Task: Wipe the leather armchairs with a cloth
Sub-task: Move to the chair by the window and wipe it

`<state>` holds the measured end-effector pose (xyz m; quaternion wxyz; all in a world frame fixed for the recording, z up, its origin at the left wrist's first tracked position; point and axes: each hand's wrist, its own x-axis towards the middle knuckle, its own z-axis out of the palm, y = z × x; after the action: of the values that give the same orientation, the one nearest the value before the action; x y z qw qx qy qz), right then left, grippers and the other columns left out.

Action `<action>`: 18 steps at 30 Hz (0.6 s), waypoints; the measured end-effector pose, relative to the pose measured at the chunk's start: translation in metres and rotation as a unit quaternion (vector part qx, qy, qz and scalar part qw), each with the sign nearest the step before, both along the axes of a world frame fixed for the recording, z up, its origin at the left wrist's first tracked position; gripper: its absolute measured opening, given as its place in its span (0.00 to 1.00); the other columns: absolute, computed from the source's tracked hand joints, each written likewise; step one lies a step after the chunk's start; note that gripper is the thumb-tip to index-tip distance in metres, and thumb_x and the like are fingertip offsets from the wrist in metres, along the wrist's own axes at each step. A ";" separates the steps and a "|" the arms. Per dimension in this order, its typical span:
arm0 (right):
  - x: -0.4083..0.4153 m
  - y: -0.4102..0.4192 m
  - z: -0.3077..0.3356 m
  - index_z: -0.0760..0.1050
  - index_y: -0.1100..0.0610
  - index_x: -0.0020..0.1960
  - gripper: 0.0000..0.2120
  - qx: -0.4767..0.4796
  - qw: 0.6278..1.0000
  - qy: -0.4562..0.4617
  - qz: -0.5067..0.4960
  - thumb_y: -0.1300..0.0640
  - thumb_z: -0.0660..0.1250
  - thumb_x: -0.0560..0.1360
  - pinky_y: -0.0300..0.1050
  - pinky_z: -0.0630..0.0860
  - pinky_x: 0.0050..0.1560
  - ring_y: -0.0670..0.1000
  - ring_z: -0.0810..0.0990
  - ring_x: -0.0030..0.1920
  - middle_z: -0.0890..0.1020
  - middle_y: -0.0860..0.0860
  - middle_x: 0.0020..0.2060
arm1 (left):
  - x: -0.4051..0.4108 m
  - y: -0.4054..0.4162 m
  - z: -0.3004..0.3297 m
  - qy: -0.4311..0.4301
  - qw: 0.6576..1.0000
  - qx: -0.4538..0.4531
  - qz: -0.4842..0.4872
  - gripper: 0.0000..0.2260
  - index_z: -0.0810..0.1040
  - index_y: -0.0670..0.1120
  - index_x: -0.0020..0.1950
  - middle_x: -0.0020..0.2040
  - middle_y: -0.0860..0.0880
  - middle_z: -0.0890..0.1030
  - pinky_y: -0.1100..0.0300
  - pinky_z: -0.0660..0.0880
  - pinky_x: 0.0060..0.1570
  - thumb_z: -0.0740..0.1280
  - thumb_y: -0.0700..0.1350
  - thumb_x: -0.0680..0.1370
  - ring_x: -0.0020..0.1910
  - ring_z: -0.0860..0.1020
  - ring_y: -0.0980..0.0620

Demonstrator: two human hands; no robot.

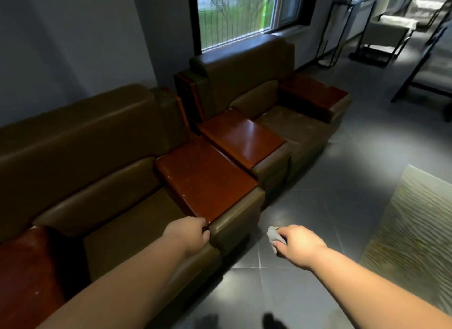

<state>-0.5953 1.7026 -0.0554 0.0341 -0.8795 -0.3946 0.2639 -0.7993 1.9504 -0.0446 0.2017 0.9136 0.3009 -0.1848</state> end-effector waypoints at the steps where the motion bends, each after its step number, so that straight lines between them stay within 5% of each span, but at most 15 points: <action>1: 0.017 -0.018 0.004 0.77 0.44 0.46 0.09 -0.004 1.000 -0.002 -0.004 0.42 0.61 0.78 0.50 0.78 0.46 0.50 0.79 0.43 0.78 0.46 0.42 | 0.016 -0.012 -0.002 0.002 1.000 0.003 0.001 0.11 0.77 0.58 0.64 0.53 0.58 0.80 0.60 0.78 0.47 0.62 0.57 0.84 0.50 0.80 0.58; 5: 0.073 -0.065 0.015 0.72 0.42 0.38 0.11 -0.013 1.000 -0.018 -0.013 0.45 0.61 0.79 0.50 0.78 0.48 0.50 0.78 0.45 0.76 0.45 0.42 | 0.072 -0.054 -0.008 0.002 1.000 0.018 0.006 0.13 0.76 0.55 0.66 0.56 0.56 0.80 0.58 0.77 0.49 0.62 0.58 0.85 0.54 0.80 0.54; 10: 0.135 -0.108 0.012 0.77 0.43 0.55 0.11 -0.001 0.999 -0.022 -0.030 0.40 0.60 0.80 0.50 0.78 0.53 0.53 0.79 0.52 0.79 0.47 0.50 | 0.138 -0.109 -0.013 0.013 0.999 0.029 -0.032 0.18 0.76 0.54 0.70 0.64 0.51 0.81 0.52 0.79 0.59 0.60 0.60 0.84 0.61 0.81 0.49; 14: 0.168 -0.126 0.007 0.78 0.43 0.59 0.13 0.026 0.998 -0.009 -0.060 0.41 0.60 0.81 0.48 0.76 0.47 0.52 0.78 0.51 0.78 0.45 0.50 | 0.189 -0.133 -0.011 0.013 0.996 0.055 -0.073 0.17 0.76 0.54 0.69 0.65 0.51 0.81 0.50 0.78 0.61 0.59 0.59 0.85 0.62 0.80 0.48; 18: 0.204 -0.135 -0.003 0.76 0.47 0.47 0.11 0.025 0.996 0.013 -0.087 0.43 0.60 0.81 0.50 0.78 0.45 0.49 0.79 0.45 0.78 0.45 0.44 | 0.239 -0.140 -0.014 0.019 0.993 0.067 -0.098 0.18 0.76 0.53 0.71 0.67 0.50 0.81 0.51 0.77 0.62 0.58 0.59 0.85 0.66 0.79 0.46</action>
<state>-0.3912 1.5675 -0.0580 0.0838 -0.9059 -0.3225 0.2612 -0.5601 1.8102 -0.0590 0.1154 0.9464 0.2257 -0.2003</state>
